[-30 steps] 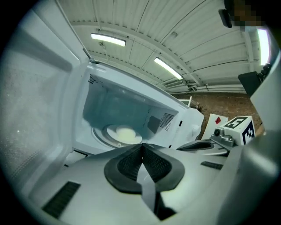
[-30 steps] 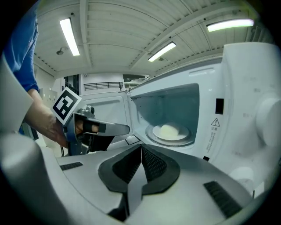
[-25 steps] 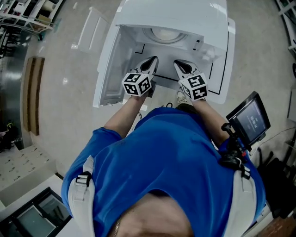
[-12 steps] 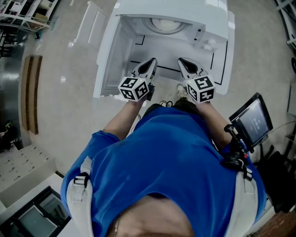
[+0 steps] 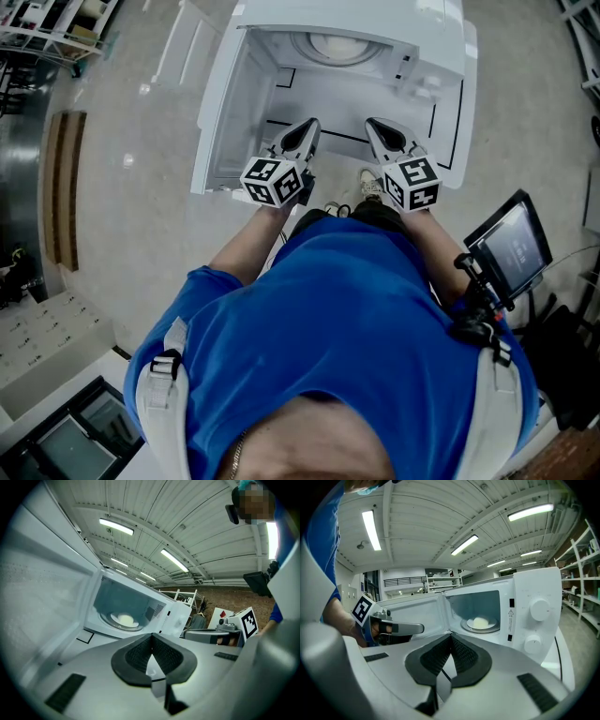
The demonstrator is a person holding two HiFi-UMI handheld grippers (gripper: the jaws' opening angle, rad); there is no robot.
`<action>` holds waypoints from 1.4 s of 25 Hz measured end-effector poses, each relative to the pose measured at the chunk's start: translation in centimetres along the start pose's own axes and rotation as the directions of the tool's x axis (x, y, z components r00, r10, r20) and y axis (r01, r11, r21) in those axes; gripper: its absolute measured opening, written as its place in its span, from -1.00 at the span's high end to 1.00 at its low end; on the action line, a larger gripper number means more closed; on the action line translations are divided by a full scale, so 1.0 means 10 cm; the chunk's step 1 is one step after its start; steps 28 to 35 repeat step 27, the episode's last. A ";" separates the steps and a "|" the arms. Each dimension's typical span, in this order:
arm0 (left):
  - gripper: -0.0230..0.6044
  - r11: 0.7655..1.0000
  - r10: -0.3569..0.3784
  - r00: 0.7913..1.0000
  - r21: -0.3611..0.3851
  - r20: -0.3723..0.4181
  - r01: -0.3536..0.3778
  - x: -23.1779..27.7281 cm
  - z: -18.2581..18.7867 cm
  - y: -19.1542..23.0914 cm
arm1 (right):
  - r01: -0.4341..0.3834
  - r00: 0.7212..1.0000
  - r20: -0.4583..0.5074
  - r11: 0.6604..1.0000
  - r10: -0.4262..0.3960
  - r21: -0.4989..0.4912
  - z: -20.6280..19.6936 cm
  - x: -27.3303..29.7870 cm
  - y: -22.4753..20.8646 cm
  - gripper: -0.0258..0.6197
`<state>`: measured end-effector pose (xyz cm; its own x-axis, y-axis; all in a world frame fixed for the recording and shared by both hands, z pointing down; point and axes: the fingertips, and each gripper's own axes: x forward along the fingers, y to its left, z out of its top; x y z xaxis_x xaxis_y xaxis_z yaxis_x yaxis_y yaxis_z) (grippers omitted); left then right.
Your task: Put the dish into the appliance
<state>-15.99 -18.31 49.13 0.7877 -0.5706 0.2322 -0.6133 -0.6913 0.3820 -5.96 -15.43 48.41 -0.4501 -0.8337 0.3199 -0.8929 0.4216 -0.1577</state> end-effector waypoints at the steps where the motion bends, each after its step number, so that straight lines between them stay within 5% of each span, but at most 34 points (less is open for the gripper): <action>1: 0.90 1.000 0.000 1.000 0.000 0.000 0.000 0.00 0.00 0.00 | 0.000 1.000 0.000 1.000 0.000 0.000 0.00 0.00 0.00 0.92; 35: 0.90 1.000 -0.002 1.000 0.006 0.002 0.002 0.07 0.10 -0.02 | -0.007 1.000 0.021 1.000 0.007 -0.019 0.14 0.07 0.04 0.92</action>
